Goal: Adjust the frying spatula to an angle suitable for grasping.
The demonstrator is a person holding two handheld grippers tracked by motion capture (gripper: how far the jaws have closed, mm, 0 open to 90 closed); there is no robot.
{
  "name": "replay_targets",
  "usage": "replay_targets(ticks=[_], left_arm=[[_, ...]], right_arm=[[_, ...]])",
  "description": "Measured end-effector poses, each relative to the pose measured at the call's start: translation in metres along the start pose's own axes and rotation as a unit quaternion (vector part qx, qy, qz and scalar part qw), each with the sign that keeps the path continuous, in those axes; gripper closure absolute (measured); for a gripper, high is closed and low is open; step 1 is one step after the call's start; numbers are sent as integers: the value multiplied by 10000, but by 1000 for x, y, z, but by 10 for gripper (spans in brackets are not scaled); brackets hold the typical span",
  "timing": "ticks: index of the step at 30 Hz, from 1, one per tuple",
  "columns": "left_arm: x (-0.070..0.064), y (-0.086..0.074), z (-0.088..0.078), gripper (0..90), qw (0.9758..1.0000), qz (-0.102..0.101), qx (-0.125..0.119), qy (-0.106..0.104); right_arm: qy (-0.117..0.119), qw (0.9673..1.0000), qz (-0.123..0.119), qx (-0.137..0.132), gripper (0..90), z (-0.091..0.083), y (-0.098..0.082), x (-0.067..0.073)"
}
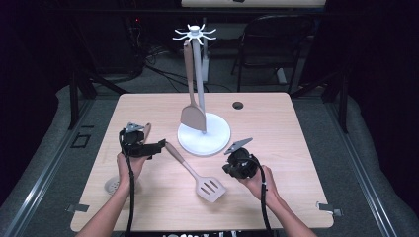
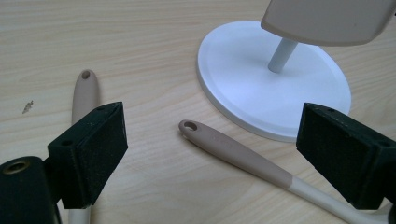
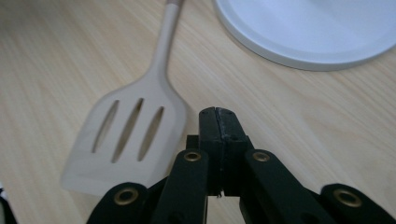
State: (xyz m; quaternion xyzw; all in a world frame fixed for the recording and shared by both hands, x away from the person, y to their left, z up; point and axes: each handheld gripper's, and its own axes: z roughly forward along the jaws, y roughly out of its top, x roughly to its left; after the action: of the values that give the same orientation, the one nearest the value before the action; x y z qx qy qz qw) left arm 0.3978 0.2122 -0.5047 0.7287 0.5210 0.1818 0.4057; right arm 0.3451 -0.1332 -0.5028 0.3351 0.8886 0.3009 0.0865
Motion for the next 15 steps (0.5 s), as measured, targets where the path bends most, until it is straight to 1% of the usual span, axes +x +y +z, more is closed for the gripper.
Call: replay_targets(ticks=[1, 3, 4, 7, 8, 10, 13, 15], left_arm=[[0, -1, 0, 86, 10000, 5, 7, 6], [-1, -1, 2, 86, 10000, 17, 48, -7], [-2, -2, 3, 86, 10000, 9, 76, -4], [-2, -3, 5, 86, 9999, 3, 115, 0], [-3, -3, 5, 86, 9999, -9, 139, -25], [-4, -4, 6, 97, 9999, 2, 141, -23], [-5, -4, 7, 104, 9998, -4, 172, -54], [-6, -5, 9, 106, 9998, 11, 198, -40]], right_arm=[[32, 10000, -19, 15, 900, -1, 0, 4], [174, 9998, -26, 54, 900, -1, -3, 11], [198, 9998, -26, 58, 900, 0, -5, 14], [310, 9992, -183, 191, 900, 1, -7, 24], [310, 9990, -239, 204, 900, 1, -7, 26], [383, 9987, -275, 191, 900, 3, -4, 31], [478, 9977, -400, 259, 900, 5, -2, 38], [492, 9970, -466, 373, 900, 7, -2, 43]])
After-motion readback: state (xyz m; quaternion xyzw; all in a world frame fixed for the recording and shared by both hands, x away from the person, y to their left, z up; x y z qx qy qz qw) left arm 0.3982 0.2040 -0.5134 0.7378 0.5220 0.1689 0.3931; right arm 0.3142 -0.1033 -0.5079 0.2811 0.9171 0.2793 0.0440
